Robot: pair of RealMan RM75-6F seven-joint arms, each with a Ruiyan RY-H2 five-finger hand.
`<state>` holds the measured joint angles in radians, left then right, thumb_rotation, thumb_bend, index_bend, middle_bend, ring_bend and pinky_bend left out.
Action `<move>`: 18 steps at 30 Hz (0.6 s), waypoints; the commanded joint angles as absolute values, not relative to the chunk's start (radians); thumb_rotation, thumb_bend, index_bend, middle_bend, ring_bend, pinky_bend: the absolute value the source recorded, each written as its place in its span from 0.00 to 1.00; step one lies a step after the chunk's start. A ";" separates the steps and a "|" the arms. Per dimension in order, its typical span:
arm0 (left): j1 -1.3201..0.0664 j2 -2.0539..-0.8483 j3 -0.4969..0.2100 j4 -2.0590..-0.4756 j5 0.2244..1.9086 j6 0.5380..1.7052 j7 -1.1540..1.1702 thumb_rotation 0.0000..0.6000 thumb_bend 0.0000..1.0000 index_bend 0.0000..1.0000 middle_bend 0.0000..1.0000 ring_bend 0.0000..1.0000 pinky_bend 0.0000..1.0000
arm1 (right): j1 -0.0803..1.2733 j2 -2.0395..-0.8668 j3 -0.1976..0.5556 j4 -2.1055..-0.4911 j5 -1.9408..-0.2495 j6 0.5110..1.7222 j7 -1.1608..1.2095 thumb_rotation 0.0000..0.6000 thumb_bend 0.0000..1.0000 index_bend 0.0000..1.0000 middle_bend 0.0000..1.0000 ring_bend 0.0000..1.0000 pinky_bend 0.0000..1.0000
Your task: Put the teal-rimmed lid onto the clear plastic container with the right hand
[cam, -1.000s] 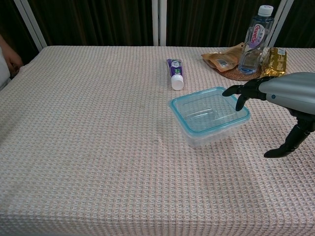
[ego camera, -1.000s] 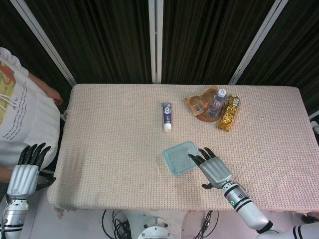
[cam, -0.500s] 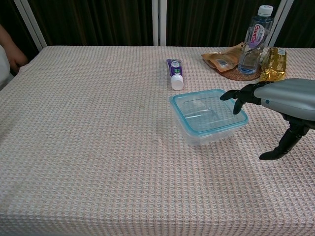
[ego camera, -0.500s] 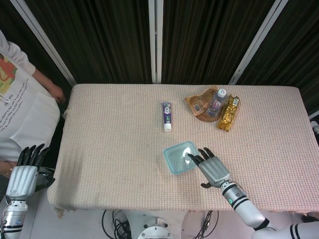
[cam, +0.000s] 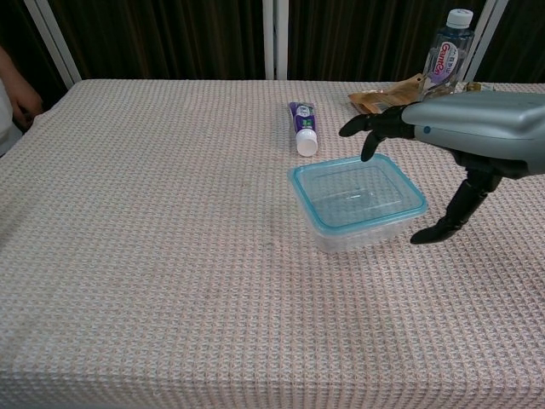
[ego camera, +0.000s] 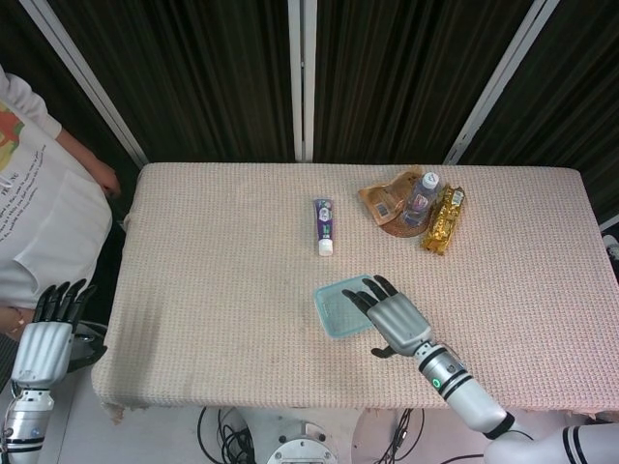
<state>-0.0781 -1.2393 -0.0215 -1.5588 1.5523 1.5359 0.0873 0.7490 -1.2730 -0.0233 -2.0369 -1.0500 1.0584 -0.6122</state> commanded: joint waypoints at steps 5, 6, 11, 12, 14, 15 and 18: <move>-0.069 -1.235 -0.018 -1.563 1.548 1.542 0.086 1.00 0.00 0.11 0.05 0.00 0.00 | 0.867 -1.380 0.038 -1.978 -0.897 0.950 -0.696 1.00 0.02 0.00 0.16 0.00 0.00; -0.069 -1.236 -0.018 -1.563 1.547 1.542 0.086 1.00 0.00 0.11 0.05 0.00 0.00 | 0.874 -1.390 0.037 -1.974 -0.887 0.946 -0.704 1.00 0.02 0.00 0.16 0.00 0.00; -0.070 -1.238 -0.019 -1.560 1.545 1.537 0.085 1.00 0.00 0.11 0.05 0.00 0.00 | 0.900 -1.425 0.025 -1.951 -0.836 0.950 -0.742 1.00 0.03 0.00 0.16 0.00 0.00; -0.070 -1.239 -0.019 -1.559 1.545 1.536 0.084 1.00 0.00 0.11 0.05 0.00 0.00 | 0.904 -1.431 0.021 -1.946 -0.824 0.952 -0.747 1.00 0.03 0.00 0.16 0.00 0.00; -0.070 -1.239 -0.020 -1.558 1.544 1.535 0.083 1.00 0.00 0.11 0.05 0.00 0.00 | 0.909 -1.439 0.016 -1.939 -0.809 0.954 -0.752 1.00 0.02 0.00 0.17 0.00 0.00; -0.070 -1.240 -0.020 -1.557 1.544 1.535 0.083 1.00 0.00 0.11 0.05 0.00 0.00 | 0.911 -1.441 0.013 -1.935 -0.802 0.954 -0.753 1.00 0.02 0.00 0.17 0.00 0.00; -0.070 -1.240 -0.020 -1.556 1.543 1.533 0.083 1.00 0.00 0.11 0.05 0.00 0.00 | 0.913 -1.444 0.006 -1.932 -0.797 0.958 -0.751 1.00 0.02 0.00 0.17 0.00 0.00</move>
<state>-0.0703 -1.2401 -0.0199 -1.5564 1.5435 1.5333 0.0836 0.9122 -1.4437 0.0069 -1.9323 -0.7968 0.9580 -0.7509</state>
